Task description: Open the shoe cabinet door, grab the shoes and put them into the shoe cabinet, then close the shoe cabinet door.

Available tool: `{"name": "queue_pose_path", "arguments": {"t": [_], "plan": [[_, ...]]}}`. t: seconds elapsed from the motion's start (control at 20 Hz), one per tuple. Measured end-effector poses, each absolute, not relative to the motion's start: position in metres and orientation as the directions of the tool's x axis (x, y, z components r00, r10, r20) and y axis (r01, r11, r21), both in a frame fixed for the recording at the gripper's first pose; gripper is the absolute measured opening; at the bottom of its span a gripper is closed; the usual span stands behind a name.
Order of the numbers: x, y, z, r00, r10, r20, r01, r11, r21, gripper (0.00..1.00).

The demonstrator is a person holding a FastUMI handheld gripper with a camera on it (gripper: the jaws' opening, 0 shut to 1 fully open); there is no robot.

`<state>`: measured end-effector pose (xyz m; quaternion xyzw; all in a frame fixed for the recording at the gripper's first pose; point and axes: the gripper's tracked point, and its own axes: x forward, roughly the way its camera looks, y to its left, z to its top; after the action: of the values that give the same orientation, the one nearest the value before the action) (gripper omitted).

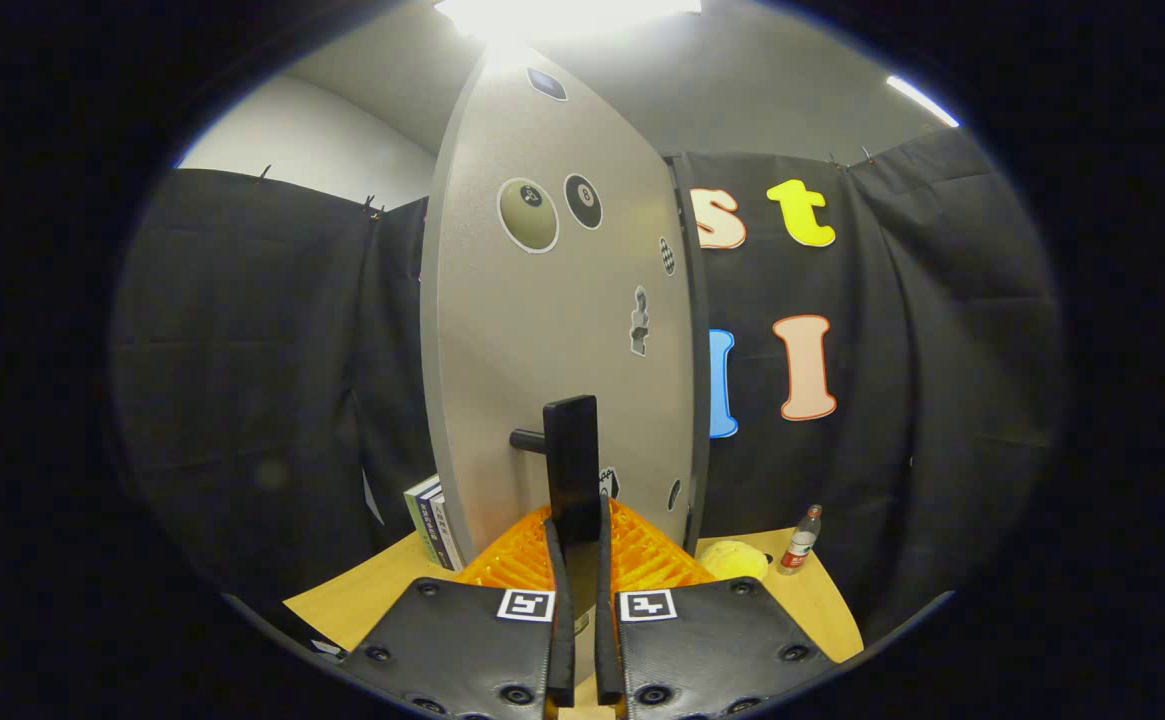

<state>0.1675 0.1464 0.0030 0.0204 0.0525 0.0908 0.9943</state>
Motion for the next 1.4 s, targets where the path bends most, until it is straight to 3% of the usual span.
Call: {"name": "queue_pose_path", "arguments": {"t": [0.6, 0.7, 0.8, 1.05, 1.4], "plan": [[0.174, 0.132, 0.003, 0.998, 0.046, -0.049, -0.046, 0.999, -0.001, 0.06], [0.174, 0.141, 0.004, 0.996, 0.08, -0.042, -0.078, 0.996, 0.036, 0.03], [0.174, 0.155, 0.007, 0.992, 0.123, -0.034, -0.12, 0.99, 0.067, 0.07], [0.176, 0.14, 0.007, 0.996, 0.081, -0.031, -0.078, 0.994, 0.081, 0.08], [0.159, 0.127, 0.017, 0.997, 0.065, -0.047, -0.06, 0.994, 0.09, 0.21]]}}
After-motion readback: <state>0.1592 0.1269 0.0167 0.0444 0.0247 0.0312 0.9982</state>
